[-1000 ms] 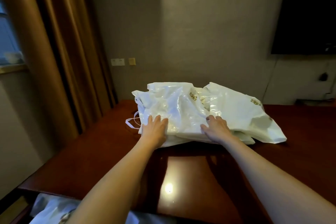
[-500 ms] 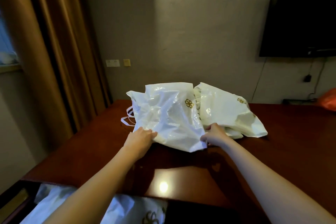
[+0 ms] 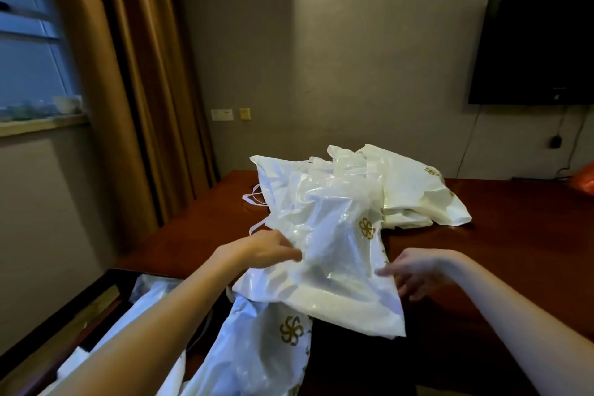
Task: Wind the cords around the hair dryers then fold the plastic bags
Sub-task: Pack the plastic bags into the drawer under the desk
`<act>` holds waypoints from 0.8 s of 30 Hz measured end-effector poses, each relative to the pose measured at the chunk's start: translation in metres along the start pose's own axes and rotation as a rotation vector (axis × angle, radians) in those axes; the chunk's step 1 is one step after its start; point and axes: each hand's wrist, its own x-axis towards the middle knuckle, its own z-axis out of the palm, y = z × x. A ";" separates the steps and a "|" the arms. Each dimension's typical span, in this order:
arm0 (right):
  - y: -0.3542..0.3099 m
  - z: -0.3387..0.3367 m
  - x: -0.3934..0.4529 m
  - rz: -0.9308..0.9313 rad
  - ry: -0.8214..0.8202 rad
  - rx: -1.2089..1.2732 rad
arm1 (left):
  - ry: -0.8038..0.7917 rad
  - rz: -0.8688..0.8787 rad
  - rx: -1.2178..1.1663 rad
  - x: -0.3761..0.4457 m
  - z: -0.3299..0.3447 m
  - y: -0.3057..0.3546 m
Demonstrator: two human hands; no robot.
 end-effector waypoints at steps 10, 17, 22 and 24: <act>-0.039 0.017 0.068 -0.193 0.368 0.766 | 0.141 -0.225 -0.138 0.084 0.029 -0.003; -0.060 0.017 0.096 -0.238 0.321 0.807 | 0.191 -0.193 -0.242 0.088 0.051 -0.023; -0.058 0.030 0.093 -0.282 0.266 0.896 | 0.235 -0.143 -0.321 0.079 0.054 -0.022; -0.053 0.039 0.089 -0.300 0.198 0.969 | 0.241 -0.126 -0.411 0.074 0.053 -0.025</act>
